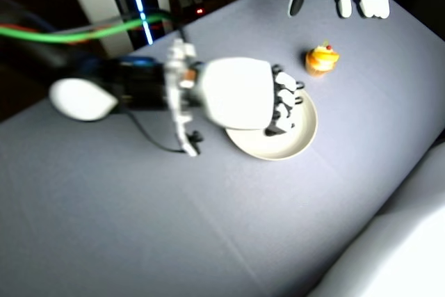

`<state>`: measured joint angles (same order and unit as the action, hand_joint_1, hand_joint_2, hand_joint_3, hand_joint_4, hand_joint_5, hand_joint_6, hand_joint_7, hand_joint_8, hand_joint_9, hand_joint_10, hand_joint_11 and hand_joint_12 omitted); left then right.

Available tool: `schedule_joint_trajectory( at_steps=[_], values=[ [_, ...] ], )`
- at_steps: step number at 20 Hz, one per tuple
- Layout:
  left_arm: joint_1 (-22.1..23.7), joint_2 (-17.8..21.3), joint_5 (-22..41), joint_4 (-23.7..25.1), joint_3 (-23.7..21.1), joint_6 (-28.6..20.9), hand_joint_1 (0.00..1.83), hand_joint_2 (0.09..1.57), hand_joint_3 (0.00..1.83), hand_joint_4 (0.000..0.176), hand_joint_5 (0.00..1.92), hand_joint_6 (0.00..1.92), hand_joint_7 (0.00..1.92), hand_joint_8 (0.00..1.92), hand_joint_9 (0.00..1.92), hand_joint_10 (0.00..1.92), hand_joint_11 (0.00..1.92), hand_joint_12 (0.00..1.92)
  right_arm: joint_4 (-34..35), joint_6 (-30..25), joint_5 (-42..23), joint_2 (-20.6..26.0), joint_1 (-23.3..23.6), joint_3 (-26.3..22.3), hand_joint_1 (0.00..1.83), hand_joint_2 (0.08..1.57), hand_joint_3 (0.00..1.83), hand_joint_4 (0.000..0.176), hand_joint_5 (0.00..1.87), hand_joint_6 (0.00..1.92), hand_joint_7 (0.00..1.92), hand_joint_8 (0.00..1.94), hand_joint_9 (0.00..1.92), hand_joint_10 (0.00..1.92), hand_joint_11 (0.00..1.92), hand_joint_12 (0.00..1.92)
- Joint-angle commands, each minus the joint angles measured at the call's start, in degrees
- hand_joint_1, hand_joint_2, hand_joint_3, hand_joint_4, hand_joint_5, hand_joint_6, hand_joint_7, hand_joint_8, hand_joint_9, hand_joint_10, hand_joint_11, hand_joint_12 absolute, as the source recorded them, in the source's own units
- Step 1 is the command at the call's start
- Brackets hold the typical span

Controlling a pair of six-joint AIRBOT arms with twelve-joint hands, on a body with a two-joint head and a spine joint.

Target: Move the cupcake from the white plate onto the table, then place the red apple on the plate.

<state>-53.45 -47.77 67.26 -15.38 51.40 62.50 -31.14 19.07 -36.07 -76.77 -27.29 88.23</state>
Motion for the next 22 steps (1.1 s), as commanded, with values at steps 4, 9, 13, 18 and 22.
schedule_joint_trajectory(
  at_steps=[4,9,13,18,22],
  values=[
    [0.4,-0.2,8.1,1.0,-0.1,-0.5,0.71,0.83,0.0,0.176,0.0,0.0,0.0,0.0,0.0,0.0,0.01,0.16,0.1,-0.5,-1.9,-1.0,0.8,1.2,0.99,1.03,0.0,0.002,0.67,0.01,0.71,0.23,0.65,0.56,0.31,1.39],
    [-0.8,-0.5,9.7,0.3,-0.3,-1.4,0.72,0.83,0.0,0.176,0.0,0.0,0.0,0.0,0.0,0.0,0.0,0.14,0.6,-1.0,-1.8,-1.0,0.8,1.1,0.79,0.94,0.0,0.161,0.21,0.0,0.17,0.0,0.2,0.0,0.0,0.71],
    [-1.5,-0.4,10.9,-0.2,-0.4,-2.8,0.71,0.83,0.0,0.176,0.0,0.0,0.0,0.0,0.0,0.0,0.0,0.14,2.4,-1.0,-4.6,0.8,0.8,-0.9,0.76,0.94,0.0,0.172,0.1,0.0,0.1,0.0,0.16,0.01,0.0,0.56],
    [-3.9,0.3,15.7,-0.7,-1.2,-5.5,0.77,0.81,0.0,0.176,0.0,0.0,0.0,0.0,0.0,0.0,0.0,0.11,15.6,4.1,-22.8,15.2,-7.3,-11.9,0.61,0.83,0.0,0.176,0.0,0.0,0.0,0.0,0.0,0.0,0.0,0.01],
    [-6.7,0.8,21.0,-1.0,-2.1,-7.8,0.75,0.82,0.0,0.176,0.0,0.0,0.0,0.0,0.0,0.0,0.0,0.03,26.0,7.1,-39.7,22.5,-18.6,-19.1,0.62,0.77,0.0,0.176,0.0,0.0,0.0,0.0,0.0,0.0,0.0,0.0]
  ],
)
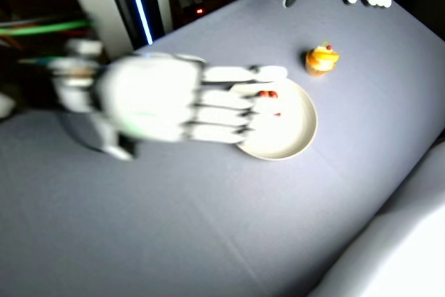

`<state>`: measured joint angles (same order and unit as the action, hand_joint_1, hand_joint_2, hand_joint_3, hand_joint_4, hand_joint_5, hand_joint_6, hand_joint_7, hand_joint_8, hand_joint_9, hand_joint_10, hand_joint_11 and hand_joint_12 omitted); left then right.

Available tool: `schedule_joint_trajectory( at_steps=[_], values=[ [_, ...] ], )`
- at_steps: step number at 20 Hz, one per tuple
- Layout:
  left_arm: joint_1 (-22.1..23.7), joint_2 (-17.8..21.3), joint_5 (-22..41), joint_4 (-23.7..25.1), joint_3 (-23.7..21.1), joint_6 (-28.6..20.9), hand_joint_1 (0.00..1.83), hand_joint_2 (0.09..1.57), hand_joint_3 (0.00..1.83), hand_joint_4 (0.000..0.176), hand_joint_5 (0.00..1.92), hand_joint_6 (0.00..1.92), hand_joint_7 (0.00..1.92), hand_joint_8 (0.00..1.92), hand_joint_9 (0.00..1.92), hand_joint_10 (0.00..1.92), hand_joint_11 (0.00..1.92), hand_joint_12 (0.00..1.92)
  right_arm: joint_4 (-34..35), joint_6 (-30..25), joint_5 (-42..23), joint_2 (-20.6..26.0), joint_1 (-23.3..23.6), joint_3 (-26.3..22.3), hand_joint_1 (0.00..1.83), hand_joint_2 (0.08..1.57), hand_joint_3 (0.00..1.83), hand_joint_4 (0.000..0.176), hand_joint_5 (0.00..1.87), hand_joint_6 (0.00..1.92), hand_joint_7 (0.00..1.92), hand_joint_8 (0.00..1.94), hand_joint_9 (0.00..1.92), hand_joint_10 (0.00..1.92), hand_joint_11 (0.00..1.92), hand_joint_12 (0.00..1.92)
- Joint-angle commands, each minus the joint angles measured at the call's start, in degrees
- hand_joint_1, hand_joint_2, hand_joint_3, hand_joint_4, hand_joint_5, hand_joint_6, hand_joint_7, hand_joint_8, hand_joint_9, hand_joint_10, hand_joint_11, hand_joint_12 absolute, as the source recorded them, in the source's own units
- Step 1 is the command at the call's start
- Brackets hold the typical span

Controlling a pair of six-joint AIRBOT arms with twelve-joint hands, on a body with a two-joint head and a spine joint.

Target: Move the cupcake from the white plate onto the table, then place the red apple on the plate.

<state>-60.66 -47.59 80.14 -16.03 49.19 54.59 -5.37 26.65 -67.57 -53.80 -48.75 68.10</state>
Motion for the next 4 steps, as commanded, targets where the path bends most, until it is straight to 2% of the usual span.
schedule_joint_trajectory(
  at_steps=[1,3,4],
  values=[
    [-0.1,0.9,9.8,-0.4,-0.2,-0.6,0.74,0.83,0.0,0.176,0.0,0.0,0.0,0.0,0.0,0.0,0.01,0.02,3.8,0.5,-13.8,0.8,-1.4,-0.8,0.7,0.82,0.0,0.176,0.0,0.0,0.0,0.0,0.0,0.0,0.0,0.0],
    [-1.1,1.3,12.9,-0.4,-0.6,-2.1,0.78,0.8,0.0,0.176,0.0,0.0,0.0,0.0,0.0,0.0,0.02,0.02,9.1,0.8,-22.6,1.6,-7.7,-2.8,0.71,0.85,0.01,0.176,0.0,0.0,0.0,0.0,0.0,0.0,0.0,0.0],
    [-1.5,1.4,14.9,-0.3,-0.6,-3.4,0.77,0.78,0.0,0.176,0.0,0.0,0.03,0.01,0.04,0.01,0.09,0.05,11.3,0.8,-26.1,1.6,-10.4,-3.4,0.77,0.88,0.02,0.176,0.0,0.0,0.0,0.0,0.0,0.0,0.0,0.0]
  ],
)
